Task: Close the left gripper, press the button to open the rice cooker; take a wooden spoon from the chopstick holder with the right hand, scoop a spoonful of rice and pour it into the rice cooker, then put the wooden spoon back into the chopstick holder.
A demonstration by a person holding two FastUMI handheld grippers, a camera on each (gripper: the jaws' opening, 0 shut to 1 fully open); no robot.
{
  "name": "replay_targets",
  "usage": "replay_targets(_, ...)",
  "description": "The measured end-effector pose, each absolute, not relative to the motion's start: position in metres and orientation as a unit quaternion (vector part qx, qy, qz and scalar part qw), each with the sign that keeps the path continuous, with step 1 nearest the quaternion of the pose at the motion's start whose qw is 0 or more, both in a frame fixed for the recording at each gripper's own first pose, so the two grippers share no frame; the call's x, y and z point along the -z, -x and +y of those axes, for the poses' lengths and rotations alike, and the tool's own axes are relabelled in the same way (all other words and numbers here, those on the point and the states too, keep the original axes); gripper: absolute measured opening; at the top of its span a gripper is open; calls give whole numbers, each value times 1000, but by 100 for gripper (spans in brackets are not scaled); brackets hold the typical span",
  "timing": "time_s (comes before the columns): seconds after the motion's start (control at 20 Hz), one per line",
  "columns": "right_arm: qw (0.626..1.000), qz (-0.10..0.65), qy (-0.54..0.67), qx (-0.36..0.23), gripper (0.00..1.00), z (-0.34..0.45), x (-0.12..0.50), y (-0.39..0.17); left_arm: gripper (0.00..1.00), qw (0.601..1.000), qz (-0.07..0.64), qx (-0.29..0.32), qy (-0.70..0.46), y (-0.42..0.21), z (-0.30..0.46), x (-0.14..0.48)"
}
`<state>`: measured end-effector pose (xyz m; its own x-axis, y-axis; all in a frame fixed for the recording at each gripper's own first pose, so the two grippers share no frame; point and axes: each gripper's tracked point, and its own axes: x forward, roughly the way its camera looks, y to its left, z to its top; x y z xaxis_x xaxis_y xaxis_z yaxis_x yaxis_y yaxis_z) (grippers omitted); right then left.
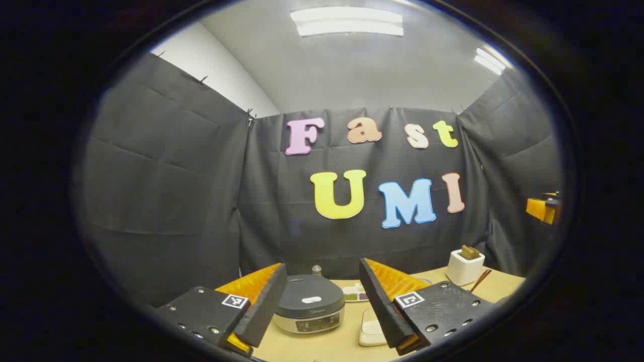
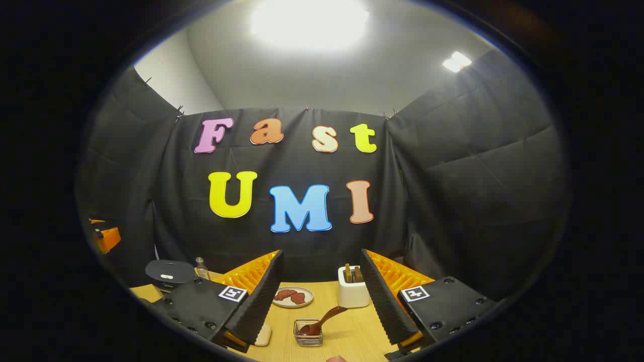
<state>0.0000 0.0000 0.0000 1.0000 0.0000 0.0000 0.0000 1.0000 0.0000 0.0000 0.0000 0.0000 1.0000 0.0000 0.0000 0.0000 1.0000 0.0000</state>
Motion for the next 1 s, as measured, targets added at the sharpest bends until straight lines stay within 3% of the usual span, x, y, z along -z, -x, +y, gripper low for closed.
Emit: replay_targets(1.0,1000,11,8,2,95,-10,4,4,89,1000,-6,-3,-11,4,6,-11)
